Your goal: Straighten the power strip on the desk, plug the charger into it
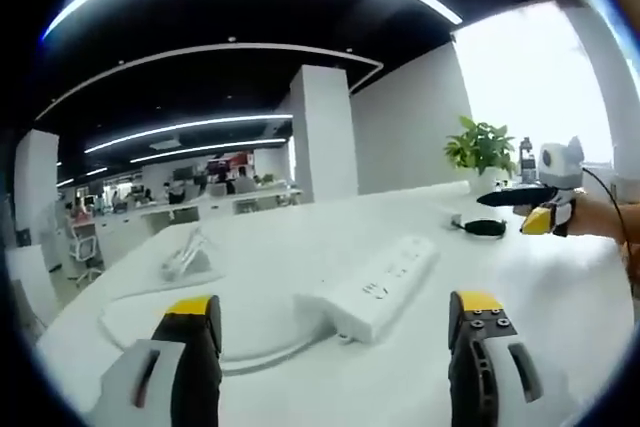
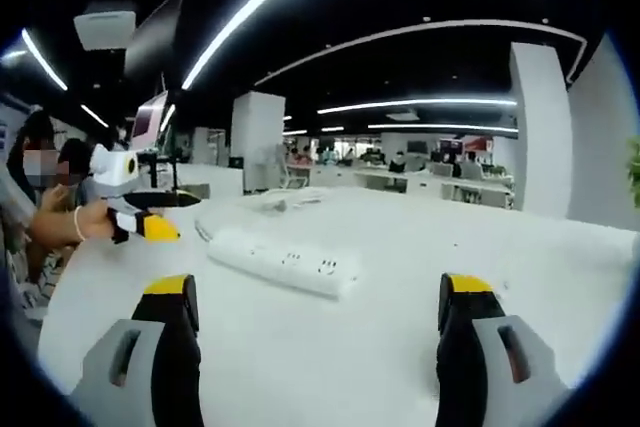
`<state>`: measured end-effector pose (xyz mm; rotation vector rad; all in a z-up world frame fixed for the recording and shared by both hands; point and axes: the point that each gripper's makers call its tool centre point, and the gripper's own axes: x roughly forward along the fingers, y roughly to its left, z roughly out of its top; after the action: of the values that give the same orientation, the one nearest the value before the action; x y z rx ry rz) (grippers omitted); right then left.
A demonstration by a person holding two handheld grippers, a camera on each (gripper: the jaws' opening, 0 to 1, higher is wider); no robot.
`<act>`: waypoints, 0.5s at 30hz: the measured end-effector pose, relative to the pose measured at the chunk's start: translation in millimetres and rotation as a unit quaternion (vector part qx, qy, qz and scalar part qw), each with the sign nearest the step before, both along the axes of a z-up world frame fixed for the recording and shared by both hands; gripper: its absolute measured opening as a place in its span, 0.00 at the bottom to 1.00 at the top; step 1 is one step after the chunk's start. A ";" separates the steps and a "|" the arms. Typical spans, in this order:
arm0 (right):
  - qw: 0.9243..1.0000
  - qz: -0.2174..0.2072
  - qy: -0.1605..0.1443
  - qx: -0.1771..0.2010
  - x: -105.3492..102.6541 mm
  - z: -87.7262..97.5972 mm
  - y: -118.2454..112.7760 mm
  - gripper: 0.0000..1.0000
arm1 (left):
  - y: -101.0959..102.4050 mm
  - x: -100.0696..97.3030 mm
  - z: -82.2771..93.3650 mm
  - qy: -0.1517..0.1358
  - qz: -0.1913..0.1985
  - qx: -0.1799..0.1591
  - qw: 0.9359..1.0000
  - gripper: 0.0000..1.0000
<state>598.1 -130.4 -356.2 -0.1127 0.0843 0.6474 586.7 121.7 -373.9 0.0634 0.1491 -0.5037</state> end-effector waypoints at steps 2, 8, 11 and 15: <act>1.000 0.001 0.006 -0.003 5.0 -3.2 1.4 1.00 | -2.1 2.1 -1.8 0.003 0.000 0.004 1.000 0.96; 1.000 0.002 0.020 -0.001 16.7 -7.6 5.0 0.99 | -6.3 8.3 -5.9 0.012 -0.002 0.005 1.000 0.96; 1.000 0.004 0.026 -0.006 21.8 -9.8 7.5 0.99 | -5.9 11.2 -8.7 0.019 -0.001 0.008 1.000 0.95; 0.999 0.006 0.030 -0.012 25.4 -12.4 11.5 0.99 | -5.1 13.3 -11.1 0.027 0.000 0.007 1.000 0.95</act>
<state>623.5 -118.9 -368.6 -0.1162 0.1492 0.6627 600.1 116.5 -385.1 0.0628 0.2051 -0.5052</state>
